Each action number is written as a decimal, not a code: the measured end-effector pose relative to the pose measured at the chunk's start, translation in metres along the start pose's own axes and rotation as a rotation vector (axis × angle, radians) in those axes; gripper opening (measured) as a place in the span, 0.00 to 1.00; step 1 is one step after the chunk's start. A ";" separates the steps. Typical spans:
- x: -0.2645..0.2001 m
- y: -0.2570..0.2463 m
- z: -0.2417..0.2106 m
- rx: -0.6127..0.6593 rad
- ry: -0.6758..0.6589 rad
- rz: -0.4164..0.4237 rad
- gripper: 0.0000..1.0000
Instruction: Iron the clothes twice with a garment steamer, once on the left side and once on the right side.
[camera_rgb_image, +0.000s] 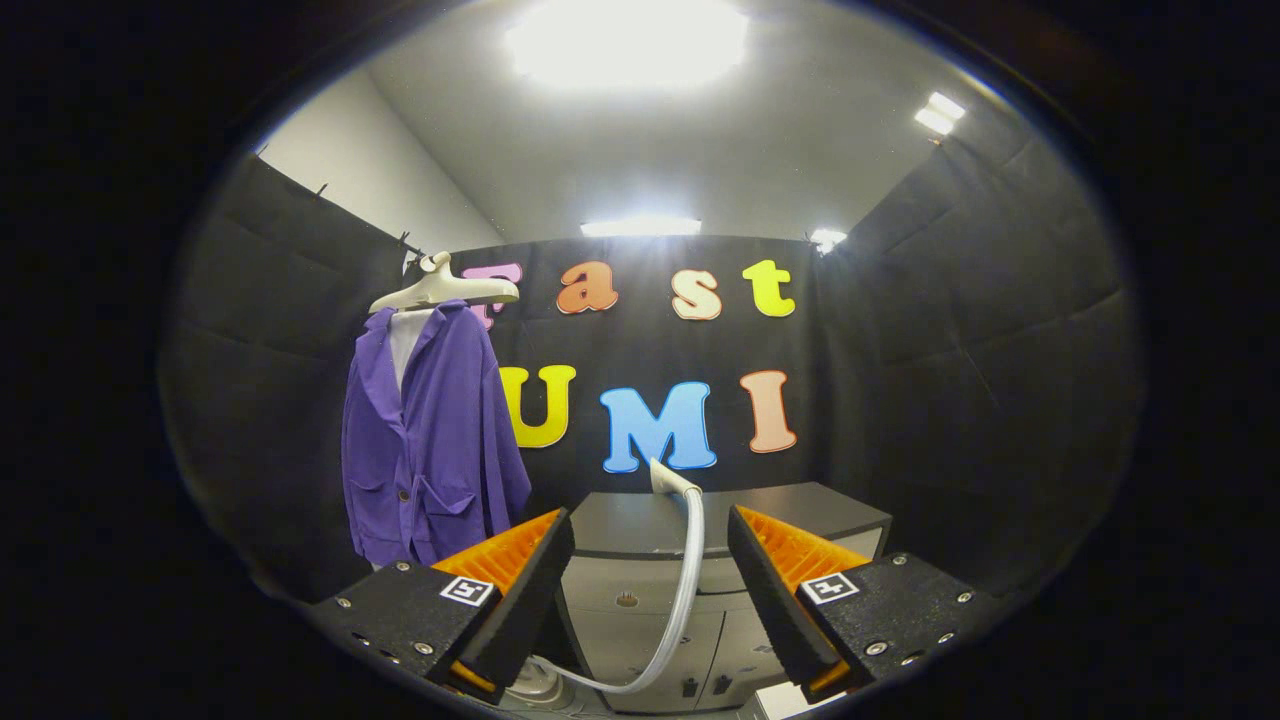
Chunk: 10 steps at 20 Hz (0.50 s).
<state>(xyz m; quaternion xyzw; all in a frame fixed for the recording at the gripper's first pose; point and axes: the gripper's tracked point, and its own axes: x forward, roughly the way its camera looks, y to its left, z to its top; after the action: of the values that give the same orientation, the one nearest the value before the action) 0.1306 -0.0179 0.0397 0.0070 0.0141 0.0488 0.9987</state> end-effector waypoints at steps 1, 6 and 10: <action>0.012 -0.004 0.004 0.003 0.000 0.005 0.95; 0.071 -0.019 0.023 0.033 0.000 0.031 0.95; 0.112 -0.031 0.030 0.050 0.006 0.047 0.95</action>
<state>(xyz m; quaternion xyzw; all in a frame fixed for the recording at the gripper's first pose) 0.2461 -0.0386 0.0665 0.0322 0.0184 0.0721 0.9967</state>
